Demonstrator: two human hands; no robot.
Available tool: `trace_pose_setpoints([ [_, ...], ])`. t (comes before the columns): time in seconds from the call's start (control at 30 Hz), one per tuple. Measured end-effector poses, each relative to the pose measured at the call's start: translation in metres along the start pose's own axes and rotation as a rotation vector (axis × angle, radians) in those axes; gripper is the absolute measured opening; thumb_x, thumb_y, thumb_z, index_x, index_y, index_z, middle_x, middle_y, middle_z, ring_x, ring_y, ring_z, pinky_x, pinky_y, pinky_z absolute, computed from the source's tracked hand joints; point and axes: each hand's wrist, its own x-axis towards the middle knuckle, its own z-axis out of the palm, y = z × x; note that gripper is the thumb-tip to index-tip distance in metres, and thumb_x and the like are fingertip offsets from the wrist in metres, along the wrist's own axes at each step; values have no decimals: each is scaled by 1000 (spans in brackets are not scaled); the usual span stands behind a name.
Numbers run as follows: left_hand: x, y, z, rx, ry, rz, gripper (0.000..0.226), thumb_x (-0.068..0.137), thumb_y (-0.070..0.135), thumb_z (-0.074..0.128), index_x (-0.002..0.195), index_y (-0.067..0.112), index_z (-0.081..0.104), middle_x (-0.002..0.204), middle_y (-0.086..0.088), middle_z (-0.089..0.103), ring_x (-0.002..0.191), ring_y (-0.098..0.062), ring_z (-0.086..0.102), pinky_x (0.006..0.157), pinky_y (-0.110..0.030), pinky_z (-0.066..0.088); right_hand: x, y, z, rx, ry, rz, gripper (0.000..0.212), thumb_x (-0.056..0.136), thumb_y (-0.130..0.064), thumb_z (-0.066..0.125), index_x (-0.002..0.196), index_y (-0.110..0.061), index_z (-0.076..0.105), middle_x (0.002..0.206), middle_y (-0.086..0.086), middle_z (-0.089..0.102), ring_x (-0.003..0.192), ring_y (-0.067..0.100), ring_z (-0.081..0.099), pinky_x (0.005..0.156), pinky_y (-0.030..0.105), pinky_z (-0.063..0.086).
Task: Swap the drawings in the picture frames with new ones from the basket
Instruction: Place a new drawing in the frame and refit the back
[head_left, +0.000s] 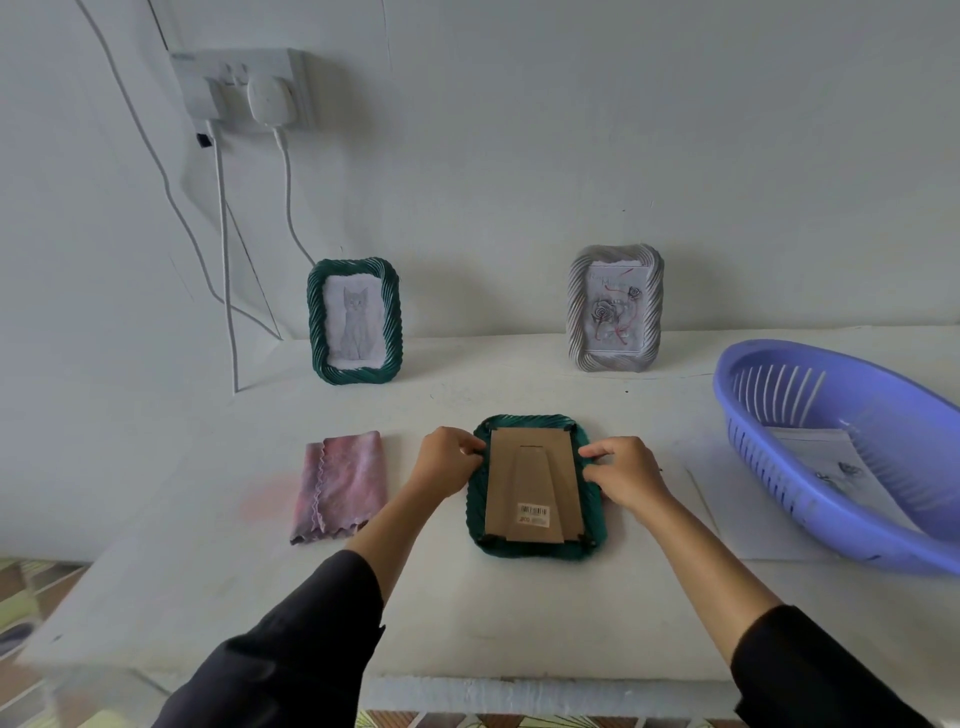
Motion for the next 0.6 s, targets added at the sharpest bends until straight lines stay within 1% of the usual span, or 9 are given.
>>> trace_pose_setpoints([
  [0.07, -1, 0, 0, -21, -6, -15, 27, 86, 3, 58, 111, 5, 68, 113, -12, 67, 92, -25, 63, 77, -24, 48, -1, -1, -3, 43, 6, 12, 35, 78, 2, 60, 112, -8, 67, 116, 12, 66, 94, 18, 59, 83, 28, 49],
  [0.13, -2, 0, 0, -71, -4, -39, 25, 87, 7, 59, 111, 6, 68, 113, -13, 66, 83, -23, 62, 77, -27, 50, -2, -6, -12, 67, 42, 22, 36, 77, 2, 60, 110, -9, 68, 113, 13, 67, 85, 16, 57, 74, 26, 49],
  [0.17, -2, 0, 0, -93, 0, -47, 25, 87, 10, 60, 111, 6, 67, 113, -13, 66, 85, -25, 62, 80, -29, 52, -3, -11, -18, 63, 70, 13, 35, 77, 1, 60, 110, -9, 68, 111, 13, 68, 82, 16, 56, 72, 24, 49],
  [0.27, -3, 3, -1, -159, 32, -42, 24, 89, 13, 59, 110, 8, 68, 112, -12, 66, 96, -28, 63, 91, -38, 52, -7, -36, -41, -28, 148, -121, 32, 77, -1, 62, 109, -5, 68, 111, 13, 69, 89, 18, 61, 80, 21, 43],
  [0.33, -4, 13, -2, -242, 49, -28, 23, 90, 11, 56, 110, 7, 68, 106, -11, 68, 84, -24, 62, 88, -37, 54, -13, -56, -55, -111, 173, -221, 31, 78, -4, 64, 108, -3, 68, 113, 12, 68, 101, 21, 63, 85, 20, 42],
  [0.4, -7, 29, -3, -351, 56, -10, 26, 92, 11, 53, 115, 5, 65, 95, -7, 66, 74, -18, 59, 82, -35, 53, -19, -74, -61, -179, 167, -305, 26, 78, -6, 65, 104, -1, 70, 107, 17, 70, 101, 27, 64, 88, 29, 49],
  [0.47, -13, 49, -6, -544, 44, -10, 30, 94, 14, 50, 122, 4, 58, 88, -4, 62, 73, -16, 57, 76, -32, 52, -25, -88, -60, -224, 130, -374, 21, 79, -5, 64, 97, 0, 71, 99, 19, 71, 94, 31, 65, 85, 38, 53],
  [0.53, -22, 70, -11, -756, 13, -29, 34, 96, 20, 46, 128, 8, 50, 89, -4, 60, 76, -17, 58, 72, -28, 51, -26, -100, -54, -221, 78, -419, 21, 80, -6, 64, 100, -3, 71, 99, 12, 71, 87, 20, 66, 82, 32, 52],
  [0.6, -28, 85, -15, -886, -20, -67, 38, 98, 28, 42, 134, 16, 41, 101, -8, 59, 85, -20, 58, 67, -26, 50, -25, -107, -45, -135, -1, -455, 19, 84, -11, 63, 100, -6, 72, 93, 6, 72, 69, 4, 62, 76, 26, 50],
])
